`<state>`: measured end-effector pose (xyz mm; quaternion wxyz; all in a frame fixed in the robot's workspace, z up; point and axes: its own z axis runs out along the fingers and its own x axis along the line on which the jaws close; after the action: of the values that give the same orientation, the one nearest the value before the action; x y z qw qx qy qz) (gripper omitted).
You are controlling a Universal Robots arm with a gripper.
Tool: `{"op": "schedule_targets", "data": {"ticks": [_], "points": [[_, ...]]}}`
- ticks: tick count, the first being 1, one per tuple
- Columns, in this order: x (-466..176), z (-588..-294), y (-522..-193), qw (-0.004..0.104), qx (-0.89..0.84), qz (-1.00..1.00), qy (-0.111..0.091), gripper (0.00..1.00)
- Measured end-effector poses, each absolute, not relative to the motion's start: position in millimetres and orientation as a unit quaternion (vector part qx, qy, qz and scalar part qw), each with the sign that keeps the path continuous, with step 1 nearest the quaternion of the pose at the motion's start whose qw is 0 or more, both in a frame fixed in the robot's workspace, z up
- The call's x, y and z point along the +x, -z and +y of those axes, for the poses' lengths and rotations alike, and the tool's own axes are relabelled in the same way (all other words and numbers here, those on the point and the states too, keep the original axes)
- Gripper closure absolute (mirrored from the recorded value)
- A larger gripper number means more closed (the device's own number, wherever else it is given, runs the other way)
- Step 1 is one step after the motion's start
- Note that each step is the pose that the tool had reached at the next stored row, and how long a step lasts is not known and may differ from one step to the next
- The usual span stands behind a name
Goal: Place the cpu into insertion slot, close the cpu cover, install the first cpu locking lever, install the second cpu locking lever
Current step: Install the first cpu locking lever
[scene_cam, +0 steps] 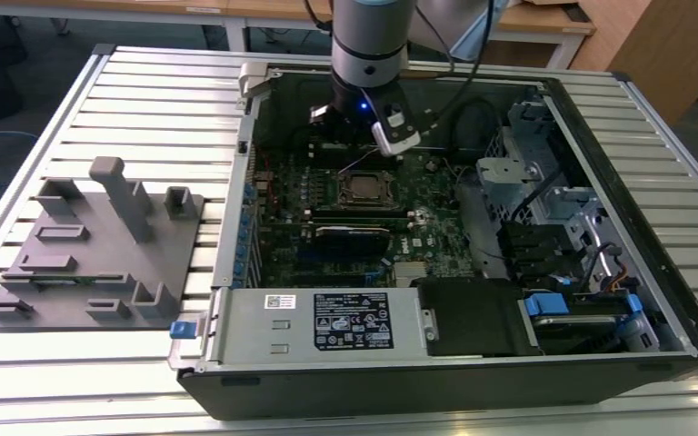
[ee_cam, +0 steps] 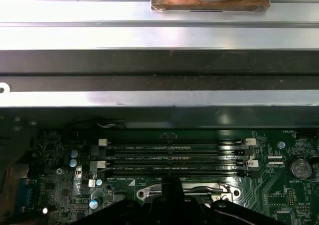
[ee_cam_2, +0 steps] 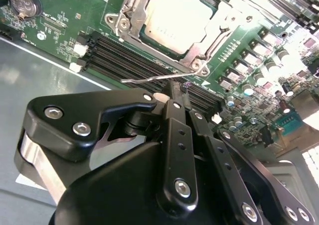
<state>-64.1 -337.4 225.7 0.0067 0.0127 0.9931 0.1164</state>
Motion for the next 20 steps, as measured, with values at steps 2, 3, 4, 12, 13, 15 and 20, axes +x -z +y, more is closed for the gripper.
{"op": "schedule_targets", "data": {"ticks": [2, 3, 4, 12, 13, 15, 20], "points": [[-62, -337, -225, 0.007, 0.013, 0.993, -0.116, 0.90], [-61, -337, -225, 0.007, 0.013, 0.993, -0.116, 0.90], [-60, -337, -225, 0.007, 0.013, 0.993, -0.116, 0.90], [-53, -336, -224, 0.007, 0.013, 0.993, -0.116, 0.90], [-53, -336, -224, 0.007, 0.013, 0.993, -0.116, 0.90], [-52, -336, -224, 0.007, 0.013, 0.993, -0.116, 0.90], [-52, -336, -224, 0.007, 0.013, 0.993, -0.116, 0.90]]}}
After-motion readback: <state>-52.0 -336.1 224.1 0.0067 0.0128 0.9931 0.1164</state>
